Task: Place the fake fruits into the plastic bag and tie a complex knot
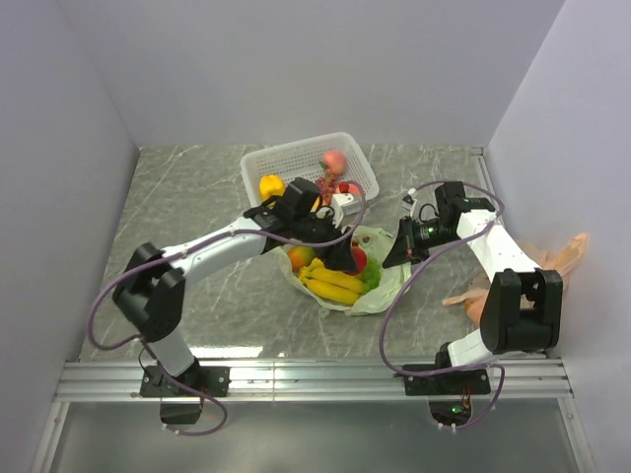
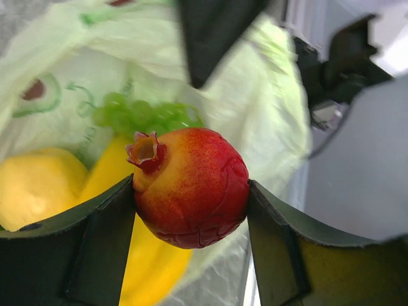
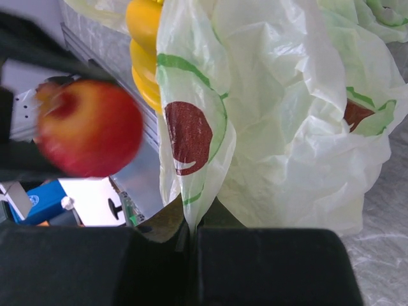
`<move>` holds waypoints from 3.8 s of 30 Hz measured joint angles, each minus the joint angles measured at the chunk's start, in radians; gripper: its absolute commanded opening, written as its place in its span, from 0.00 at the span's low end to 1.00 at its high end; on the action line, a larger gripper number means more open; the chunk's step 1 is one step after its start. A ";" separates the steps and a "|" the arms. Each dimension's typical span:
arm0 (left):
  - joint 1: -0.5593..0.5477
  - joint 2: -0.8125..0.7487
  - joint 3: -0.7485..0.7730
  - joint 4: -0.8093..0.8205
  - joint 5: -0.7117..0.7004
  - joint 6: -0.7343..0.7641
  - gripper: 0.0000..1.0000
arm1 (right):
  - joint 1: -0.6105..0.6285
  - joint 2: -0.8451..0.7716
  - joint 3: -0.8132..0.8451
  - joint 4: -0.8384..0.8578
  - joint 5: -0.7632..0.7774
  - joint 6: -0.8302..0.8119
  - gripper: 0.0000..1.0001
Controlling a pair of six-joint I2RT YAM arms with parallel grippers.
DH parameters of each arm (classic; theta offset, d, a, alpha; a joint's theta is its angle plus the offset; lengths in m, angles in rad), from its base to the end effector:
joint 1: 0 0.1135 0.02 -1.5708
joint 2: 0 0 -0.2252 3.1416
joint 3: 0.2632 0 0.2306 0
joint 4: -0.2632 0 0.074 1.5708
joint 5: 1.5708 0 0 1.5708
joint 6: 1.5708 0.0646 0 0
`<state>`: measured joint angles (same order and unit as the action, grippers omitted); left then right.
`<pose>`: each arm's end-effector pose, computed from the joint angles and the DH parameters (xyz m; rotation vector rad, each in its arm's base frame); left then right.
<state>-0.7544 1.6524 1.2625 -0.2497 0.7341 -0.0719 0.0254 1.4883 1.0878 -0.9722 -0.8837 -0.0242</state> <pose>0.2363 -0.2815 0.2360 1.1703 1.9879 -1.2544 0.2512 0.0563 0.1936 -0.1921 2.6721 1.2660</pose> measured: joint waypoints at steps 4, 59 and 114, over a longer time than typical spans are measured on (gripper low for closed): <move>-0.008 0.125 0.065 0.031 -0.041 -0.043 0.51 | 0.000 -0.008 0.001 -0.005 0.000 -0.005 0.00; 0.419 -0.270 -0.253 -0.157 -0.258 -0.319 0.00 | 0.000 -0.074 -0.002 -0.004 0.072 -0.026 0.00; 0.419 -0.473 0.211 -0.328 -0.075 -0.328 0.00 | -0.192 -0.147 0.384 -0.210 -0.085 -0.146 0.00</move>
<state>-0.3351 1.1793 1.4738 -0.5781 0.6590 -0.4000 -0.1661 1.3411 1.4719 -1.1820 -0.9691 -0.1699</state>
